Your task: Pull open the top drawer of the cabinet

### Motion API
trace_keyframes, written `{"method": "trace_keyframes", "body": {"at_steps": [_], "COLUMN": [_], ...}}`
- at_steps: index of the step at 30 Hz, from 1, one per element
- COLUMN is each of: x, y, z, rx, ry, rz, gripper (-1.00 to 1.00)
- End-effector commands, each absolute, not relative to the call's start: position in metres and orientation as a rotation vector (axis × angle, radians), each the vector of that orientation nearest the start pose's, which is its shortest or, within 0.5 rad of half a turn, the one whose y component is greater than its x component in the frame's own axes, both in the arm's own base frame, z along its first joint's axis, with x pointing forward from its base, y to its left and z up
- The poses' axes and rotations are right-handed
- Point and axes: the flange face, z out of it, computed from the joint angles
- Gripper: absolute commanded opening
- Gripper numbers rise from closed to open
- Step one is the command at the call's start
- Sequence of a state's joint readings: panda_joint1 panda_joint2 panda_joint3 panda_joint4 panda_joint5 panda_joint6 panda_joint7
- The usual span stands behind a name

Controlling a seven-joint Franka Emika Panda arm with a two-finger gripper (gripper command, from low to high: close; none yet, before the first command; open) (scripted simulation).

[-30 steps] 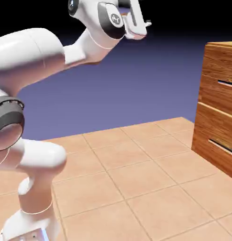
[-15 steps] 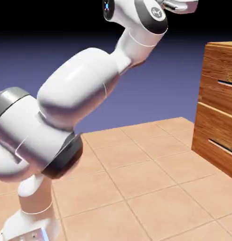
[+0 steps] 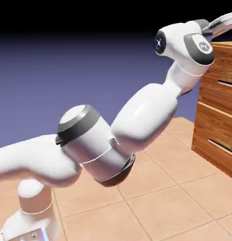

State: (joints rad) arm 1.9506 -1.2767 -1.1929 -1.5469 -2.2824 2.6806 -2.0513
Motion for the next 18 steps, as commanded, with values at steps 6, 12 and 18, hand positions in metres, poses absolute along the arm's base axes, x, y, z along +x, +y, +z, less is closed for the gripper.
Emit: {"method": "trace_keyframes", "body": {"at_steps": [6,12,18], "x": [0.69,0.743,0.771], "y": [-0.039,0.02,0.042], "z": [0.601,0.511,0.484], "rx": [-0.19,-0.501,-0.614], "ry": [1.506,1.5,1.48], "rz": [-0.143,-0.496,-0.612], "gripper": [0.0,0.0,0.0]}}
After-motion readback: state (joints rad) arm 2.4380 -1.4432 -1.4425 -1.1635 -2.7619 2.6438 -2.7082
